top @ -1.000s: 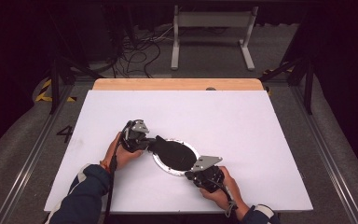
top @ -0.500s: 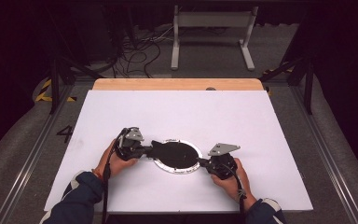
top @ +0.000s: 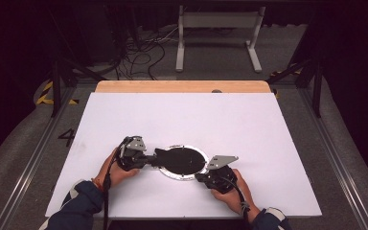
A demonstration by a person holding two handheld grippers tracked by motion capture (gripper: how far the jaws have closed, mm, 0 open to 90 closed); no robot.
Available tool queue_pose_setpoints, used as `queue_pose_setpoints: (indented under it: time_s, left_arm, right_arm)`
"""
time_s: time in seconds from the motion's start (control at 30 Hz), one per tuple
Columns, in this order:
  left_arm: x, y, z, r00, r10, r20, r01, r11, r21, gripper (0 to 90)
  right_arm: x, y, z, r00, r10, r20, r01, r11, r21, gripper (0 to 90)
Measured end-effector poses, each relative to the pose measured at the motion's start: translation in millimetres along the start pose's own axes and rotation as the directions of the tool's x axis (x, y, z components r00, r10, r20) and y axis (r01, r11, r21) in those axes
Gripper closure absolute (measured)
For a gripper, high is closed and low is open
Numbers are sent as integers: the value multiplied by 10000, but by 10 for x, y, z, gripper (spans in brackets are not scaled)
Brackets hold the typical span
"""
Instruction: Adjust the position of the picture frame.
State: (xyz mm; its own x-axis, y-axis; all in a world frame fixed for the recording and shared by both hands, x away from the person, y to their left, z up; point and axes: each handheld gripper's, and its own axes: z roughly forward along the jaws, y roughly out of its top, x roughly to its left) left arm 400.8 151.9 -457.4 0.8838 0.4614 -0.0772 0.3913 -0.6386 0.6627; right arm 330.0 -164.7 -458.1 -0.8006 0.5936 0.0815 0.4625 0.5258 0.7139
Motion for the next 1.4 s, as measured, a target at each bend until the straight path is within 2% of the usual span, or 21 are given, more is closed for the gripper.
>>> queue_pose_setpoints:
  time_s: [0.1,0.17,0.3,0.43,0.6,0.67,0.93,1.0,1.03,1.07,1.2,1.27,1.37,1.4]
  left_arm:
    - [-34,-16,-10,10000,71,70,-71,10000,-13,900]
    - [-59,-30,-20,9999,102,119,-102,9999,3,900]
    - [-133,-54,-35,9984,162,546,-165,9998,66,900]
    - [-243,-67,-35,9962,344,798,-357,9992,153,900]
    - [-356,-67,-29,9950,587,810,-606,9980,205,898]
    - [-385,-69,-23,9936,603,956,-624,9979,193,898]
    - [-440,-92,-61,9902,883,1078,-906,9957,172,884]
    - [-447,-94,-135,9887,1263,807,-1280,9916,170,898]
    - [-433,-97,-176,9891,1310,679,-1323,9911,147,899]
    - [-419,-107,-200,9907,1192,659,-1197,9928,28,900]
    - [-297,-135,-266,9950,990,95,-989,9951,-87,900]
    - [-201,-132,-274,9975,650,-270,-655,9976,-205,900]
    - [-59,-102,-249,9980,353,-524,-370,9988,-320,900]
    - [-27,-93,-228,9988,208,-452,-223,9992,-327,900]
  right_arm:
    - [-29,-15,-14,10000,38,85,-37,10000,-46,900]
    - [-57,-15,-24,9994,7,333,-6,10000,-52,900]
    - [-147,-26,-29,9977,315,598,-301,9993,-242,900]
    - [-244,-21,-38,9938,415,1031,-384,9988,-313,900]
    - [-355,-8,-35,9894,745,1246,-697,9967,-424,900]
    - [-412,0,-30,9870,931,1308,-873,9950,-494,900]
    - [-485,28,1,9829,998,1550,-910,9939,-629,900]
    - [-474,26,0,9830,952,1569,-863,9943,-628,900]
    - [-465,25,-4,9839,907,1540,-824,9948,-595,900]
    - [-447,24,-9,9850,885,1484,-813,9952,-541,900]
    - [-346,14,-16,9908,676,1172,-627,9970,-450,900]
    - [-270,16,-5,9942,421,990,-388,9986,-354,900]
    - [-168,22,18,9975,219,668,-202,9994,-273,900]
    - [-131,25,29,9983,139,562,-125,9996,-260,900]
